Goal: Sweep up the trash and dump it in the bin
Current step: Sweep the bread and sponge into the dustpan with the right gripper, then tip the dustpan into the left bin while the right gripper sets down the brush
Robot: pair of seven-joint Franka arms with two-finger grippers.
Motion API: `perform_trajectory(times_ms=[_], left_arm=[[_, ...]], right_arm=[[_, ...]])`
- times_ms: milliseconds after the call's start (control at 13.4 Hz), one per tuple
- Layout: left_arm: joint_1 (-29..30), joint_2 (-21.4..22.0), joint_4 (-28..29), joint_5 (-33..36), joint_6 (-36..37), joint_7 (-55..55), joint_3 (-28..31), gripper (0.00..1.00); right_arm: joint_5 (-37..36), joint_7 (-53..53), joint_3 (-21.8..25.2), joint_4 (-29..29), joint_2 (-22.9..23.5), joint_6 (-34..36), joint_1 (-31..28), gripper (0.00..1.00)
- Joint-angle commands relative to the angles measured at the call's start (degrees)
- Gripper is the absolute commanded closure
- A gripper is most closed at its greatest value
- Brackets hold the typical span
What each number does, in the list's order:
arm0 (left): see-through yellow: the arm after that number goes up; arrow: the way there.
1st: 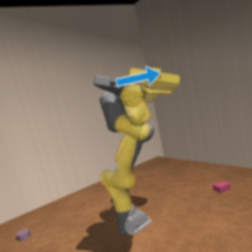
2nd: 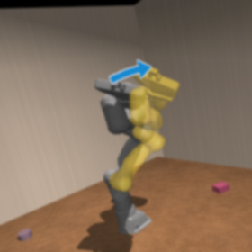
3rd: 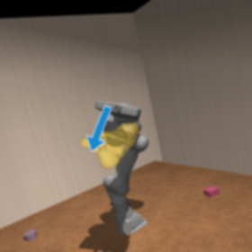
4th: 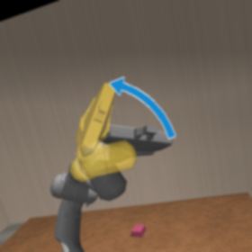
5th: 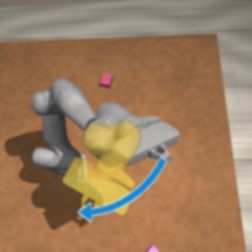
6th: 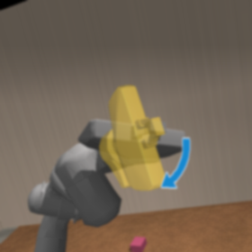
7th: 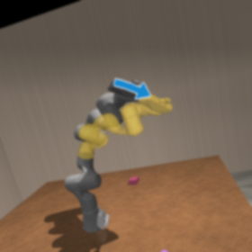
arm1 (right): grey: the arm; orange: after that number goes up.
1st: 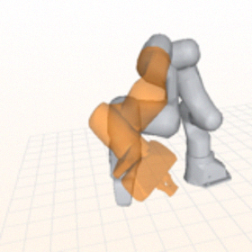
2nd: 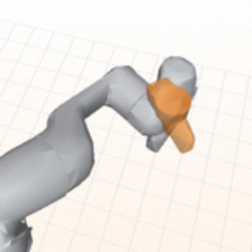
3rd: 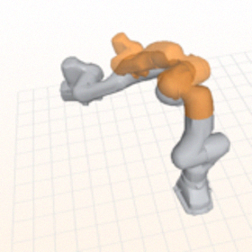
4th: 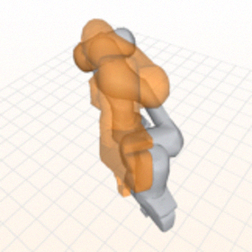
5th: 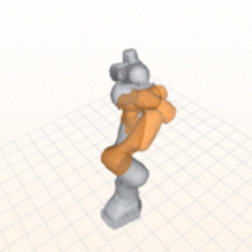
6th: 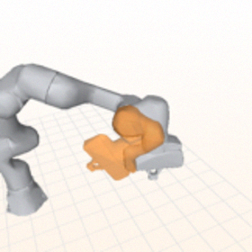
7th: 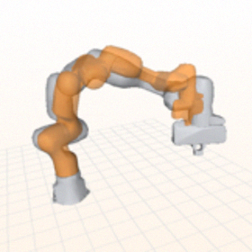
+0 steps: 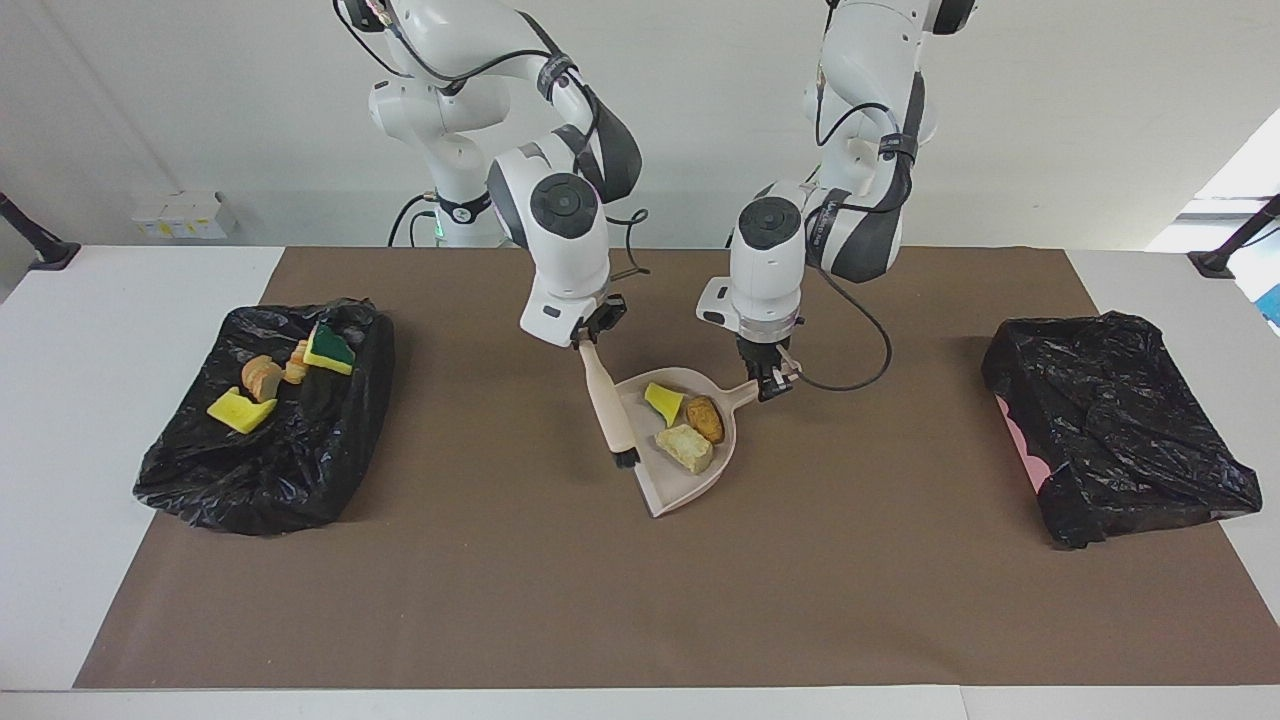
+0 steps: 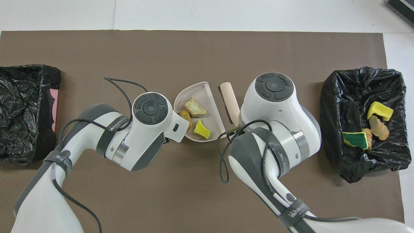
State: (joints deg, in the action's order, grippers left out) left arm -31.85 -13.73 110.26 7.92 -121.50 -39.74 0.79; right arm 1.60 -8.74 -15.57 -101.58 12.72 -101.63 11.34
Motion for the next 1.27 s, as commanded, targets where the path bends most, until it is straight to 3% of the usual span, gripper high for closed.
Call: perform_trajectory(times_ms=[0, 374, 747, 971, 1195], left_arm=[[1.0, 1.9, 1.7, 1.0, -0.8, -2.4, 0.0, 1.00], [8.4, 9.5, 2.2, 1.0, 7.5, -15.3, 0.1, 1.00], [23.0, 17.8, 2.0, 1.0, 12.4, -32.8, 0.2, 1.00], [33.0, 19.1, 0.6, 0.9, 13.7, -36.3, 0.3, 1.00], [44.0, 18.9, -0.7, 0.8, 13.4, -37.2, 0.4, 1.00]], right_arm=[[0.3, 0.5, 0.0, -0.1, -3.2, 4.1, -0.8, 1.00], [0.4, -4.1, -0.5, -0.6, -5.9, 7.7, 0.3, 1.00], [1.5, -4.5, -0.7, -0.9, -6.0, 6.9, 0.9, 1.00], [1.7, -6.7, -0.8, -1.5, -6.1, 6.0, 1.2, 1.00], [2.0, -11.8, -0.7, -3.9, -6.0, 2.9, 6.2, 1.00]])
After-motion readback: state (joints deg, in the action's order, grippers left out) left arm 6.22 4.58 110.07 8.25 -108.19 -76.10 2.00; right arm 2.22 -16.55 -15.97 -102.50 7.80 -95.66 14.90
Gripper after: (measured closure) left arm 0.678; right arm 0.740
